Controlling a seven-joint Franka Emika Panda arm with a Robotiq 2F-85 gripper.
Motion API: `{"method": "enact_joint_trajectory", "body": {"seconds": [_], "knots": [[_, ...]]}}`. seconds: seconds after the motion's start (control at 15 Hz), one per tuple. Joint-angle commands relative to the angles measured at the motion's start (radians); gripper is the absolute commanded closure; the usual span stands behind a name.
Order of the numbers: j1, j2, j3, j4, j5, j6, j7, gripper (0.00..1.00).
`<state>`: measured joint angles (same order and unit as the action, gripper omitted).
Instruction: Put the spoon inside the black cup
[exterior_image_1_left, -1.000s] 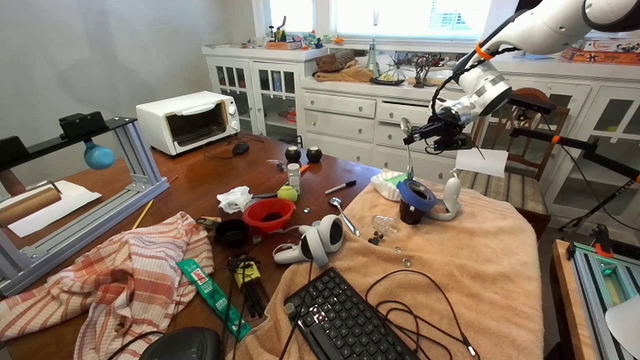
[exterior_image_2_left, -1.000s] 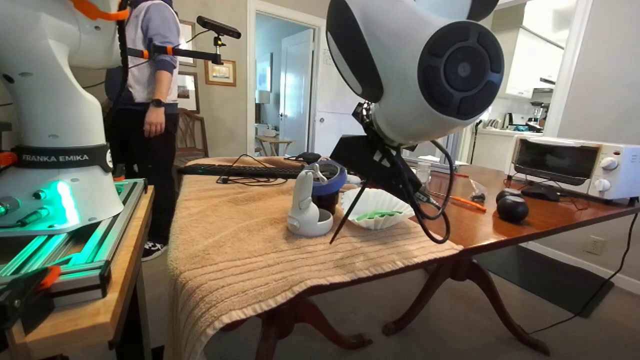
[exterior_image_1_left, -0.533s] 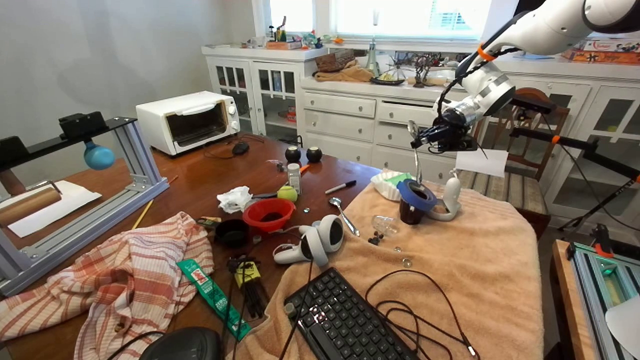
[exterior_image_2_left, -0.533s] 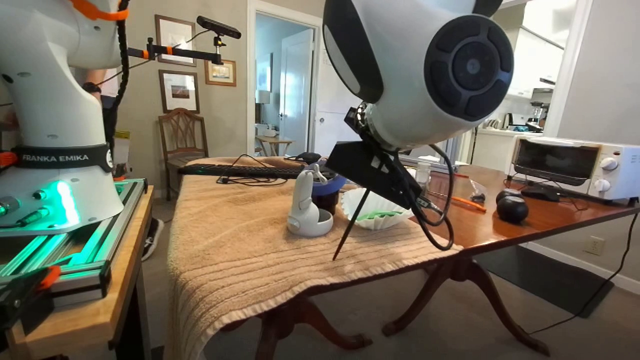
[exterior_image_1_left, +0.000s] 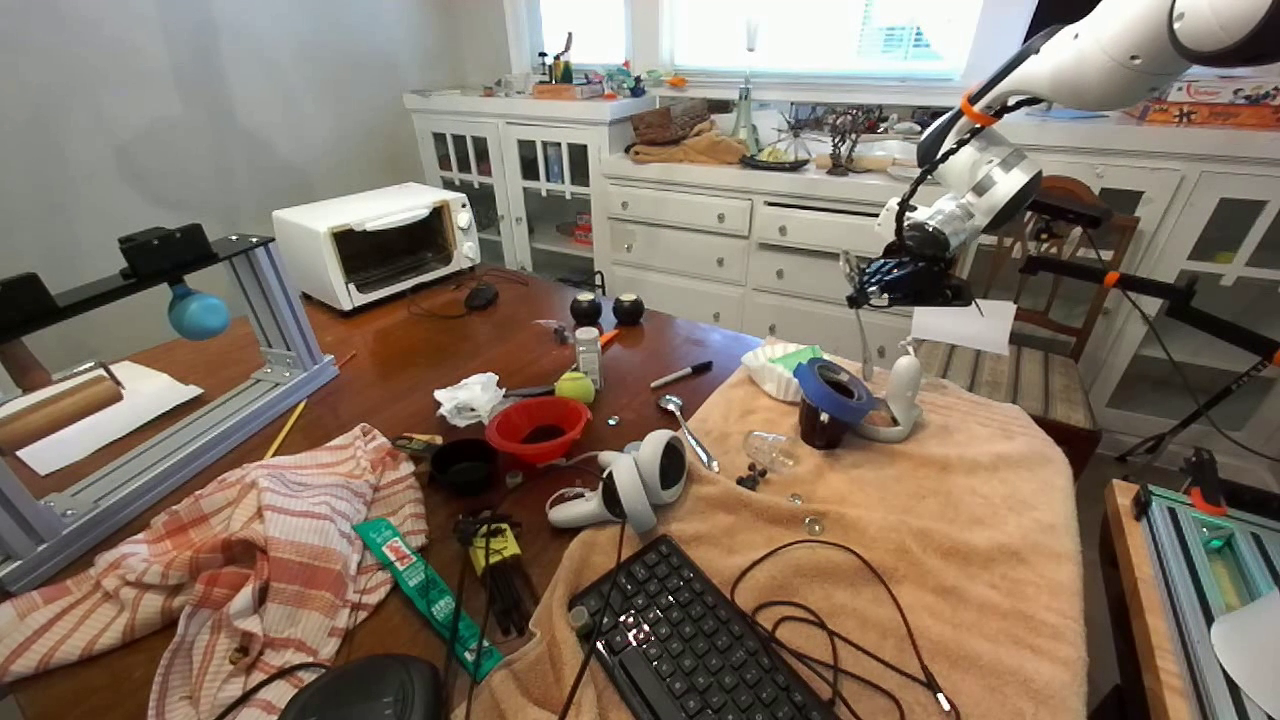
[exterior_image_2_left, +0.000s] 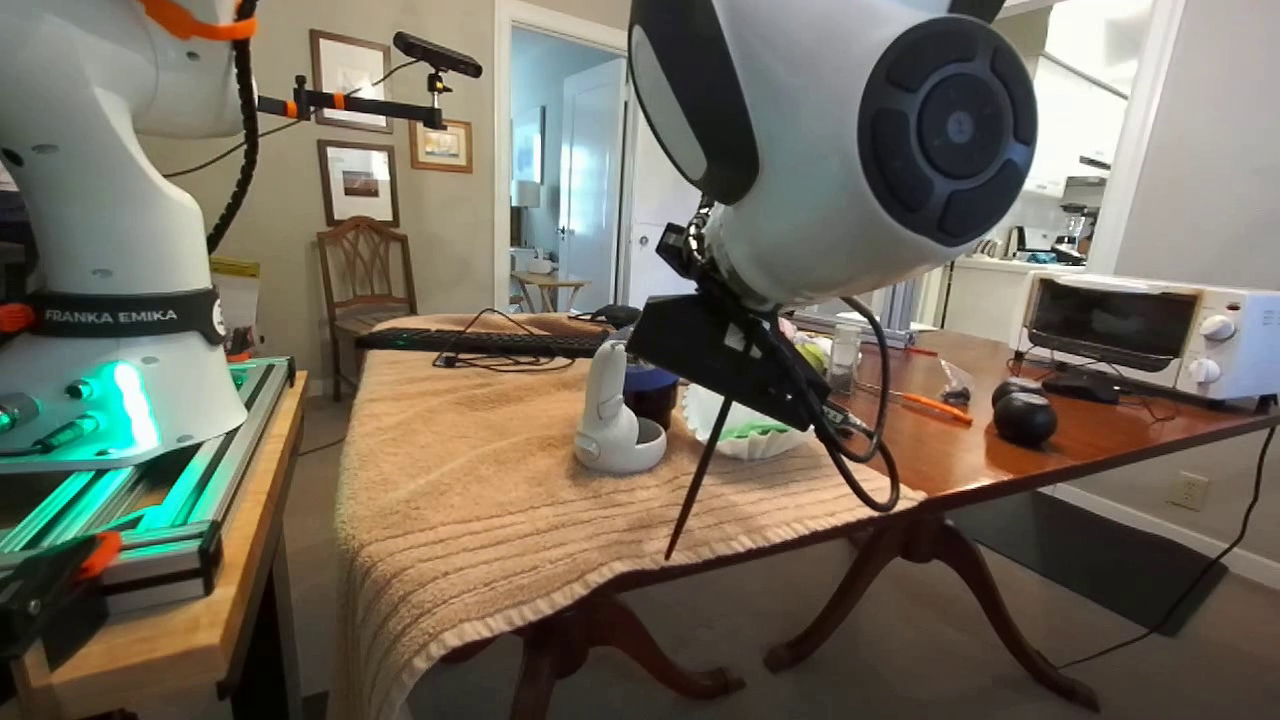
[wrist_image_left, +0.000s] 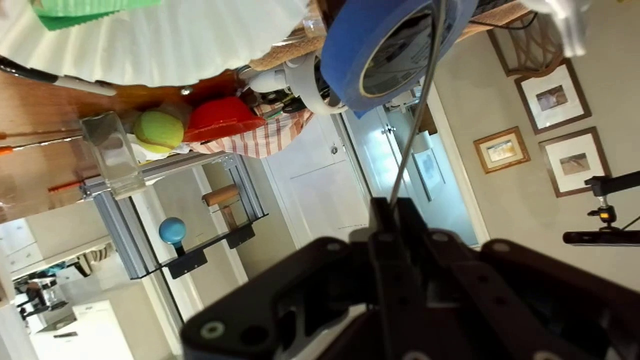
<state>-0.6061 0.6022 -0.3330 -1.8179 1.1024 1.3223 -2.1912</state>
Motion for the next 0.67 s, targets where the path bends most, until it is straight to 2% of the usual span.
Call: {"method": "enact_joint_trajectory", "body": {"seconds": [0.0, 0.6], "knots": [[-0.020, -0.023, 0.003, -0.017, -0.042, -0.057, -0.030, 0.98], [0.000, -0.112, -0.002, -0.141, -0.063, -0.073, -0.034, 0.98]]}}
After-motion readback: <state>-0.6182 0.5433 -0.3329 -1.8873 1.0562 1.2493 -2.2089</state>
